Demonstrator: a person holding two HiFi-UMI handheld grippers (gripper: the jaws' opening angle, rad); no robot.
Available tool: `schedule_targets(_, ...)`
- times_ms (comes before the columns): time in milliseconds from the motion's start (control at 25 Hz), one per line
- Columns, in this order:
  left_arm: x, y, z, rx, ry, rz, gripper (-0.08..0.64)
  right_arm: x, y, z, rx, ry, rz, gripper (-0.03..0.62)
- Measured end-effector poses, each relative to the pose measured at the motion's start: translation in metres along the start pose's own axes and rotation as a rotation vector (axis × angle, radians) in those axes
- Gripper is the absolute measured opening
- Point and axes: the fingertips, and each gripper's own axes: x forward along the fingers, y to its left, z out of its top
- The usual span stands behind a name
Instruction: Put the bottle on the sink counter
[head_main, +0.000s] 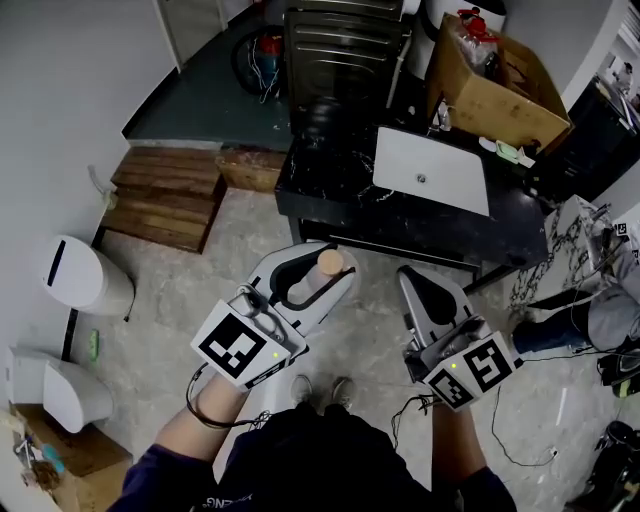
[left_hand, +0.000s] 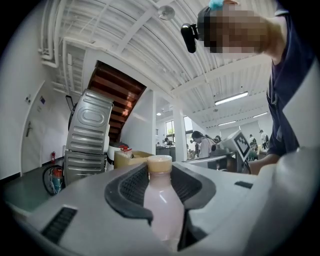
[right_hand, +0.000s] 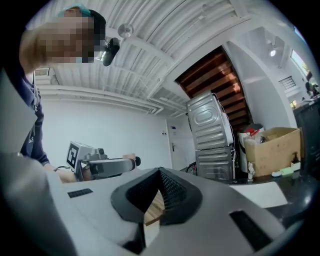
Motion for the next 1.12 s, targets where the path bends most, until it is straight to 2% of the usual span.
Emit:
schedule_targets(320, 0.008, -0.015, 0.001, 0.019, -0.002, 0.03, 0.14, -0.019, -0.015, -0.004, 0.013, -0.005, -0.011, 0.026)
schedule_targets(760, 0.03, -0.055, -0.009, 0.01, -0.003, 0.101, 0.14, -0.07, -0.039, -0.008, 0.024, -0.002, 0.042, 0.026)
schedule_targets(1120, 0.046, -0.068, -0.008, 0.013, 0.002, 0.117, 0.14, -0.082, -0.054, -0.007, 0.04, -0.01, 0.06, 0.026)
